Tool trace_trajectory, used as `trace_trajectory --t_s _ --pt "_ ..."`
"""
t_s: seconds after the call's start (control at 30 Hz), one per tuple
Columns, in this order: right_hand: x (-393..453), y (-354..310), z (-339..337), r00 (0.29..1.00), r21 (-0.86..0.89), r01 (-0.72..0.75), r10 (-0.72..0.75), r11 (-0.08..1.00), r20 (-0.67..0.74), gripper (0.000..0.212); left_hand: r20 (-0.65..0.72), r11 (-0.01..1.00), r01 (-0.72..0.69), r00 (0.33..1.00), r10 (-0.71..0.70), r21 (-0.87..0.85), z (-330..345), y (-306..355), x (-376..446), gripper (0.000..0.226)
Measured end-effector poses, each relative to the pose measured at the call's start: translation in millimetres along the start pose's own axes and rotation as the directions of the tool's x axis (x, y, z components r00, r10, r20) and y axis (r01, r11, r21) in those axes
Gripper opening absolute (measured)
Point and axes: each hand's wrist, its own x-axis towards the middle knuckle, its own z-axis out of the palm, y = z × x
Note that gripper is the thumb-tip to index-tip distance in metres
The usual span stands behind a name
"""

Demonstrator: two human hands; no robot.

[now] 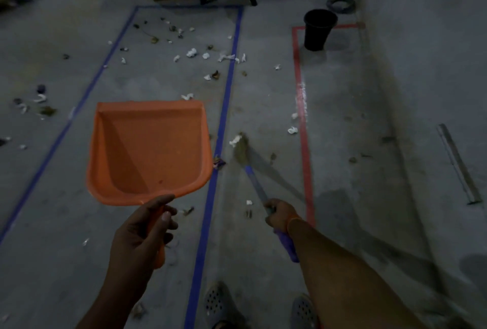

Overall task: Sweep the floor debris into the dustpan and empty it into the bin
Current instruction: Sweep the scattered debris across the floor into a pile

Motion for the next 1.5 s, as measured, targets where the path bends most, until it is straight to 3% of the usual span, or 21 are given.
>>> trace_trajectory --t_s 0.1,0.2,0.37,0.57,0.73,1.0,1.17,1.33,1.5 --pt "3.2 -36.8 49.9 0.999 0.024 0.037 -0.037 0.999 0.023 0.042 -0.052 1.0 0.013 0.999 -0.013 -0.001 -49.0 -8.7 3.2 0.028" --pt "-8.1 -49.5 79.7 0.996 0.014 0.072 -0.072 0.997 0.051 0.049 -0.071 1.0 0.016 0.997 -0.015 0.011 -90.5 -12.6 7.9 0.027" --pt "-42.9 -28.8 84.2 0.992 -0.039 0.095 -0.098 0.995 -0.08 0.05 -0.048 1.0 0.019 0.999 -0.02 -0.02 -133.0 -13.2 19.8 0.026" --pt "-72.1 17.9 77.6 0.978 -0.084 -0.034 0.016 0.996 -0.208 0.051 0.023 0.999 0.002 1.0 -0.001 -0.051 -162.3 -17.0 28.6 0.027" --pt "-95.9 9.9 115.9 0.969 -0.052 -0.159 0.146 0.986 -0.201 0.05 0.048 0.997 -0.007 0.999 0.01 -0.073 -184.8 -28.3 20.5 0.028" --pt "-96.9 -34.0 199.9 0.995 -0.128 0.06 -0.07 0.99 -0.073 0.054 0.074 0.997 -0.017 0.997 0.022 -0.072 -228.7 -56.1 -8.2 0.028" --pt "-143.1 -23.1 247.3 0.981 -0.003 0.118 -0.117 0.993 -0.154 0.054 0.119 0.997 -0.032 0.992 0.041 -0.071 -262.9 -61.7 -40.1 0.028" --pt "-204.0 16.2 266.3 0.955 0.071 0.055 -0.031 0.996 -0.296 0.047 0.145 0.994 -0.041 0.988 0.056 -0.101 -293.9 -55.8 -64.0 0.028" --pt "-247.9 61.8 292.0 0.928 0.121 -0.145 0.178 0.982 -0.329 0.046 0.148 0.993 -0.057 0.986 0.072 -0.099 -321.1 -53.6 -71.6 0.027"
